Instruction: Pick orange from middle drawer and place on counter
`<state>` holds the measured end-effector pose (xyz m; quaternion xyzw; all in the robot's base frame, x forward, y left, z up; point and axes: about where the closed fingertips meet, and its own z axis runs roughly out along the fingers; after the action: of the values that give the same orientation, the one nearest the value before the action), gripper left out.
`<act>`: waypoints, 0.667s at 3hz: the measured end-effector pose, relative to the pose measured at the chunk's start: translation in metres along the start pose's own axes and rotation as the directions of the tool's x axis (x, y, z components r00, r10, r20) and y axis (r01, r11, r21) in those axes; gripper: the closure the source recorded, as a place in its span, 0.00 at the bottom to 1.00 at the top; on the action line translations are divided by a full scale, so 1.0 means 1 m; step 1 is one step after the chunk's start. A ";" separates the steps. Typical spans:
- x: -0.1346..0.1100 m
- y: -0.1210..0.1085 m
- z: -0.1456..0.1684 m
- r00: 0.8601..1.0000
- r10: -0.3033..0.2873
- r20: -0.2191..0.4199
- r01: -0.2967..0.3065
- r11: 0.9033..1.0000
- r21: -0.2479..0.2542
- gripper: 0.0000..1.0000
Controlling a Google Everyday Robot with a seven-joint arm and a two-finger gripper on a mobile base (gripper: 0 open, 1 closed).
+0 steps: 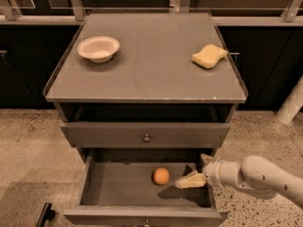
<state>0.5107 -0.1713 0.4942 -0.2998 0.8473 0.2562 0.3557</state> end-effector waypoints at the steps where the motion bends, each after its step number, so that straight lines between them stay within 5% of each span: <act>1: 0.005 0.001 0.004 1.000 0.009 0.000 -0.009 1.000 -0.008 0.00; 2: 0.009 0.004 0.015 1.000 0.015 0.013 -0.015 1.000 -0.018 0.00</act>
Offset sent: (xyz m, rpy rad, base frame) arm -0.0005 0.0130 -0.0255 0.0461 0.0025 -0.0060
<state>0.5095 -0.1622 0.4791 -0.2950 0.8448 0.2686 0.3565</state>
